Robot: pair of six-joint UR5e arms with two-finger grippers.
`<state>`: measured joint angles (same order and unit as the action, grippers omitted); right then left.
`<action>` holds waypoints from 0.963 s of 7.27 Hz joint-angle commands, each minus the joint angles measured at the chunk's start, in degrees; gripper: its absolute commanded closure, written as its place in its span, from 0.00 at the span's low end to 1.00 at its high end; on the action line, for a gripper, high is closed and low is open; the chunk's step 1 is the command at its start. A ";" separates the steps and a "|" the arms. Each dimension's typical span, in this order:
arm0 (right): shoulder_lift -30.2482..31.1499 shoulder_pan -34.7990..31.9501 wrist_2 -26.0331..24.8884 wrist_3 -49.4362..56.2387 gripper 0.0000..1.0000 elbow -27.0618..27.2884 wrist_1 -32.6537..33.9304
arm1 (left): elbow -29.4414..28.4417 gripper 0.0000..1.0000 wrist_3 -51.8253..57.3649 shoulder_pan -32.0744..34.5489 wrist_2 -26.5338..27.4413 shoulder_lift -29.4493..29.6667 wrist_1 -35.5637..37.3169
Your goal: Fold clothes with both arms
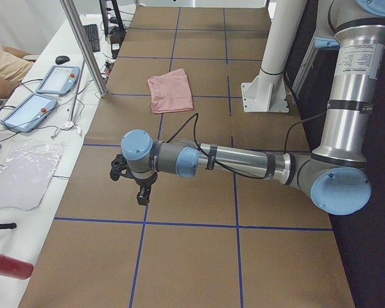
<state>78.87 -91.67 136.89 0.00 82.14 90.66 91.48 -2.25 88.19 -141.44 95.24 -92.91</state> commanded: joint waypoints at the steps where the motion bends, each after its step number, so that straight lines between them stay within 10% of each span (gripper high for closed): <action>1: 0.58 3.05 0.22 -0.18 0.00 0.12 -0.14 | 0.27 0.00 -0.04 0.40 -0.59 -0.41 0.18; 4: 1.02 3.51 0.39 -0.18 0.00 0.21 -0.31 | 0.37 0.00 -0.30 0.31 -0.15 -0.41 0.10; 7: 1.11 3.60 0.13 0.43 0.00 0.12 -0.31 | 0.54 0.00 -0.04 0.31 11.62 0.73 -0.52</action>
<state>79.91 -88.13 137.08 0.25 82.21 90.36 91.95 -2.33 88.51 -132.98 95.70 -93.20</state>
